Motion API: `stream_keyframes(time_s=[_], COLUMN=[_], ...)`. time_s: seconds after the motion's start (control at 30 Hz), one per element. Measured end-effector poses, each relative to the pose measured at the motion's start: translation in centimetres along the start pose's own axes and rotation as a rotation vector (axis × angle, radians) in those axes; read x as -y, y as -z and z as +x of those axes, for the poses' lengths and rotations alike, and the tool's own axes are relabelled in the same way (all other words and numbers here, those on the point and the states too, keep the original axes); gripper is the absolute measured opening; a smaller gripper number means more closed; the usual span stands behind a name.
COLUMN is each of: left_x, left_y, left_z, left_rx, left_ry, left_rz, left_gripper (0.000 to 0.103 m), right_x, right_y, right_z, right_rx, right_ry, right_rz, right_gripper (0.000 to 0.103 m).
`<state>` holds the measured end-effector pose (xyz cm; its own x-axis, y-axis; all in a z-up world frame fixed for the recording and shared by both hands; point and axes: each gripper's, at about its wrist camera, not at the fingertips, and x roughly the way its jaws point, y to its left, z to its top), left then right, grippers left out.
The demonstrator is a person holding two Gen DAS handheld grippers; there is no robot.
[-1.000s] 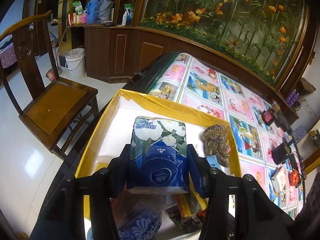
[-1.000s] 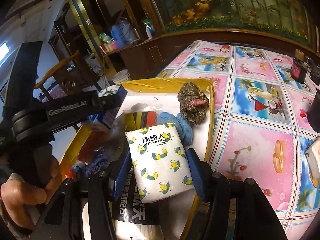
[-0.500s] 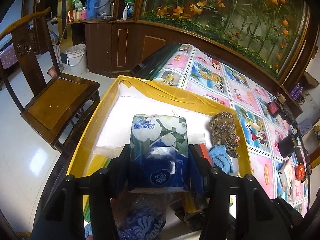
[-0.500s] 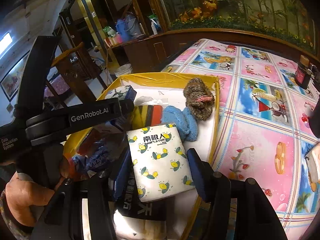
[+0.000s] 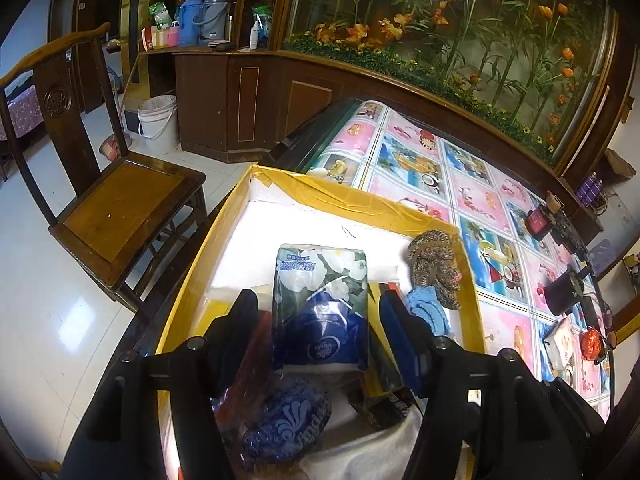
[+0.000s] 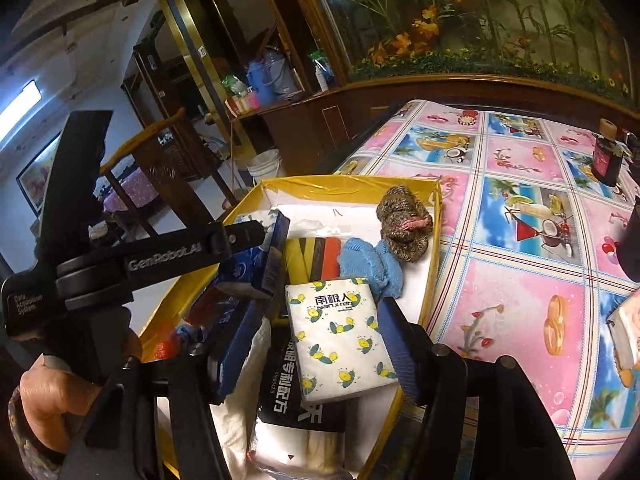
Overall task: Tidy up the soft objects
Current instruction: 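Carry both tissue packs into the white box and open both tools, then grasp the pink tissue pack with the left tool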
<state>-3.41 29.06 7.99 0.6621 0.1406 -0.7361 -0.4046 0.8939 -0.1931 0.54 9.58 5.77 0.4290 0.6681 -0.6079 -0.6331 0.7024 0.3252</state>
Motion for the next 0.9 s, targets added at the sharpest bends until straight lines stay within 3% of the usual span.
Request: stream_keyframes(time_s=[0.37,0.9], left_x=[3.8,16.0], left_y=[0.6,4.3], left_z=[-1.8,-1.4], left_rx=[0.015,-0.034], left_ry=[0.037,0.151], left_rz=[0.066,0.258], left_gripper=[0.064,0.068], right_x=[5.4,15.2], right_y=[-1.0,-0.9], right_z=[-3.9,-12.1], right_rx=[0.077,0.199], right_ry=[0.012,0.101], right_rz=[0.123,0.257], right_gripper=[0.070,0.070])
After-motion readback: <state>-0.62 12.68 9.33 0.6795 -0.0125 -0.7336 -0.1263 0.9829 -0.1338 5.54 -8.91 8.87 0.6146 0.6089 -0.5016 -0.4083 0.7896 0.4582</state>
